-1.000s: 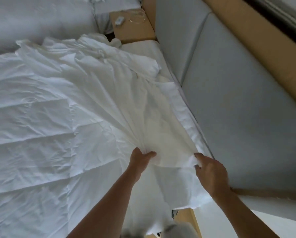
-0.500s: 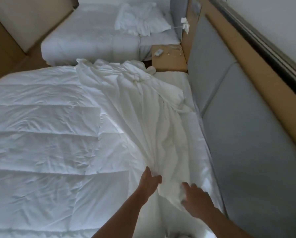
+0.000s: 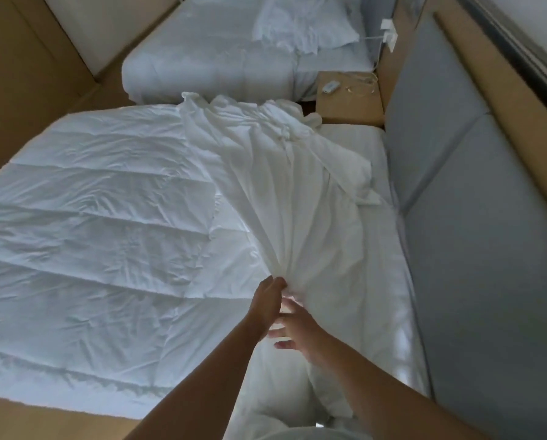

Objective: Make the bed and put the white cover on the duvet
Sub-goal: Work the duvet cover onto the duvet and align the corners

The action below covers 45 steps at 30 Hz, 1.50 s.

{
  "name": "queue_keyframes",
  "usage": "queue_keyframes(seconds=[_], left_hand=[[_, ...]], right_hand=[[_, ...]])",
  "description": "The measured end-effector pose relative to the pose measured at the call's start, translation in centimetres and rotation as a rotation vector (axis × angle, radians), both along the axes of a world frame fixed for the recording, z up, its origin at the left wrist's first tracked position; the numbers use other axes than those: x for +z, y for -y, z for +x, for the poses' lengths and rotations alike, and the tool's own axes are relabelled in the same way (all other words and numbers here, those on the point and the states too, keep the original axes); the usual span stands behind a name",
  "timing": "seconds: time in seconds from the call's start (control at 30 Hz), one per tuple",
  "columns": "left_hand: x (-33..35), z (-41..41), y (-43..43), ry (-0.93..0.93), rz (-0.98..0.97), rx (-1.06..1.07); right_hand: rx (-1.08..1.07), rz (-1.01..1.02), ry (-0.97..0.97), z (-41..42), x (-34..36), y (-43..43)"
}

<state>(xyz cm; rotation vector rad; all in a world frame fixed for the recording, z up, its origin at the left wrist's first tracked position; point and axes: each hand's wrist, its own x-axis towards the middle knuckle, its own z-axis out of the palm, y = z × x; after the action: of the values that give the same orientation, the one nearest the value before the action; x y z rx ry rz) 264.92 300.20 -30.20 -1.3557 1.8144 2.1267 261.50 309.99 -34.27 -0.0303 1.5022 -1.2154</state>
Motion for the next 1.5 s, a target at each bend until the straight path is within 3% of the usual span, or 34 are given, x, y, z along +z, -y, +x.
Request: queue_keyframes(seconds=[0.1, 0.17, 0.23, 0.33, 0.43, 0.57, 0.67, 0.73, 0.9, 1.0, 1.17, 1.37, 1.5], left_hand=[[1.3, 0.1, 2.5, -0.015, -0.005, -0.077], [2.3, -0.2, 4.4, -0.043, -0.026, -0.134], [3.4, -0.9, 6.3, -0.092, -0.058, -0.201], [4.8, -2.3, 8.9, -0.141, -0.133, -0.274], [5.6, -3.6, 11.2, -0.169, -0.223, -0.383], [6.4, -5.0, 13.3, -0.252, -0.274, -0.519], [6.9, -6.0, 14.6, -0.315, -0.238, -0.594], [8.1, -6.5, 15.4, -0.295, -0.205, -0.679], [9.6, -7.2, 18.6, -0.309, -0.187, -0.809], [9.0, -7.0, 20.4, -0.28, -0.167, -0.73], [8.4, -7.4, 21.3, -0.259, -0.117, -0.592], [5.4, -8.8, 20.4, -0.25, -0.107, -0.427], [4.0, -10.0, 19.3, -0.177, -0.201, -0.479]], right_hand=[[-0.493, -0.293, 0.478, 0.2, 0.3, 1.1], [-0.672, -0.402, 0.546, 0.2, 1.0, 1.9], [-0.784, -0.396, 0.462, 0.0, 1.3, 3.3], [-0.921, -0.233, 0.135, -0.6, 2.6, 5.4], [-0.926, -0.062, -0.181, -1.1, 4.3, 6.1], [-0.735, 0.129, -0.706, -1.7, 6.5, 6.3], [-0.366, 0.134, -1.142, -2.9, 9.3, 7.3], [-0.119, 0.092, -1.232, -4.6, 11.9, 8.9], [0.297, 0.18, -1.044, -9.5, 16.1, 13.0], [0.575, 0.278, -1.054, -11.5, 16.4, 15.0], [0.811, 0.276, -1.014, -14.8, 15.3, 17.3], [0.832, 0.174, -0.988, -20.7, 16.4, 16.3], [0.739, 0.163, -0.891, -24.9, 15.7, 14.0]])
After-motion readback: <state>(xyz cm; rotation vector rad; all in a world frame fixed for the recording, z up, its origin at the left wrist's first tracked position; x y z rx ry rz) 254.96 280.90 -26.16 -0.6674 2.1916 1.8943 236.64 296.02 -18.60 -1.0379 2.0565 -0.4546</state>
